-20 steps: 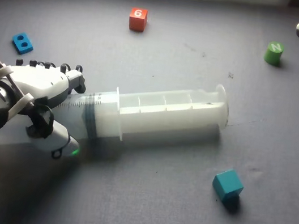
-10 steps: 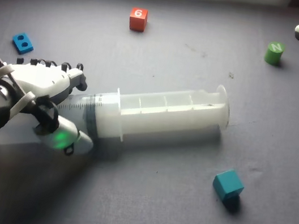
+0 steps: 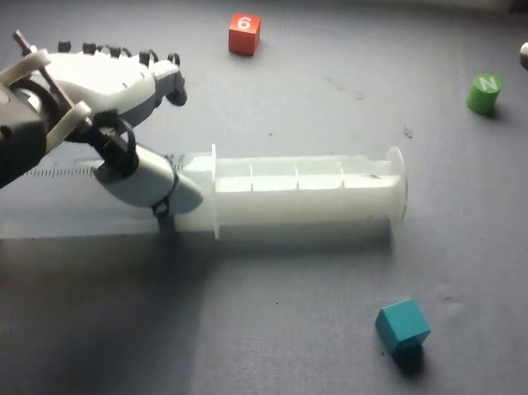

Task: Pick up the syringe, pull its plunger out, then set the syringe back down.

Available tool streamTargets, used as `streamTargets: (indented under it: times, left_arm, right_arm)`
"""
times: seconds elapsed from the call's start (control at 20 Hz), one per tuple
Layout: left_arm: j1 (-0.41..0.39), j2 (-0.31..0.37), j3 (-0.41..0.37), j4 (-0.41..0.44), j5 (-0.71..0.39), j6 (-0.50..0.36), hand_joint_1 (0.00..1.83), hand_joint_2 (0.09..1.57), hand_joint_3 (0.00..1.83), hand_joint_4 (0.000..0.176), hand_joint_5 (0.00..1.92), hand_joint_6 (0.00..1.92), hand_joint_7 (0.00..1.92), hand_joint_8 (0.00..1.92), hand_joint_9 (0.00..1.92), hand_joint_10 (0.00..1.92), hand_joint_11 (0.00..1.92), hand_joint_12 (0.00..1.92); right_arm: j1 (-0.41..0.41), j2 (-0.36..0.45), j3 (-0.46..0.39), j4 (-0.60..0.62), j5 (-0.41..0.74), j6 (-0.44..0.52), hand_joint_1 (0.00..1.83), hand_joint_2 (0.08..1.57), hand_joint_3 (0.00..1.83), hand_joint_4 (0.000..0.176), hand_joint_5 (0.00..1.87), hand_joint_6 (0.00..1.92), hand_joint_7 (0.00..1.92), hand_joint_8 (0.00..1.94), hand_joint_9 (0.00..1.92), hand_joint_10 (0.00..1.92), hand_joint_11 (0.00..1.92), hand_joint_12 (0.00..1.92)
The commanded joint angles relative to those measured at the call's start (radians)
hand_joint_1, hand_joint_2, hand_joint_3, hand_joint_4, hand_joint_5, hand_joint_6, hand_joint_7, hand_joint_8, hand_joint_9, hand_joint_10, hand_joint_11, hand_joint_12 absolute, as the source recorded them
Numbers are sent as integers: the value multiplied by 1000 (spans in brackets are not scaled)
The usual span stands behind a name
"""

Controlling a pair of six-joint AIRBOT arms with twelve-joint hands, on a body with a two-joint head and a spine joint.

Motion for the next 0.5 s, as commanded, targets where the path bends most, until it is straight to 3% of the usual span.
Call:
streamTargets:
  times: [0.0,0.15,0.25,0.3,0.35,0.4,0.45]
  left_arm:
    - [-31,15,-4,41,-43,22,592,1060,2,0,0,707,0,949,0,1072,0,941]
    - [-99,41,-25,13,-30,97,649,1076,4,0,0,632,0,982,0,1127,0,971]
    - [-141,56,-42,-15,-19,148,683,1002,0,0,0,678,0,1015,0,1125,0,981]
    - [-164,64,-54,-44,-9,182,731,987,0,0,0,822,0,1219,0,1433,0,1482]
    - [-172,69,-62,-45,-5,184,731,987,0,0,0,822,0,1219,0,1433,0,1482]
    - [-181,77,-73,-44,4,184,720,988,0,0,0,1259,0,1500,0,1782,0,1833]
    - [-192,87,-85,-43,26,189,816,1000,0,0,122,1895,132,1904,184,1915,247,1917]
  right_arm:
    - [3,3,0,-1,125,7,863,1121,4,0,220,0,260,0,273,0,0,815]
    - [3,3,0,-1,125,7,910,1109,0,0,237,3,269,1,279,1,0,831]
    - [2,3,0,-1,125,6,876,1104,0,0,245,4,276,3,289,4,0,844]
    - [2,3,0,-1,125,6,814,1112,0,0,302,12,391,21,409,37,6,989]
    - [2,3,0,-1,125,6,814,1112,0,0,302,12,391,21,409,37,6,989]
    - [2,3,0,-1,125,6,769,1105,0,0,352,21,464,38,492,69,50,1127]
    - [2,3,0,-1,125,6,812,974,0,0,175,1633,91,1755,145,1792,178,1872]
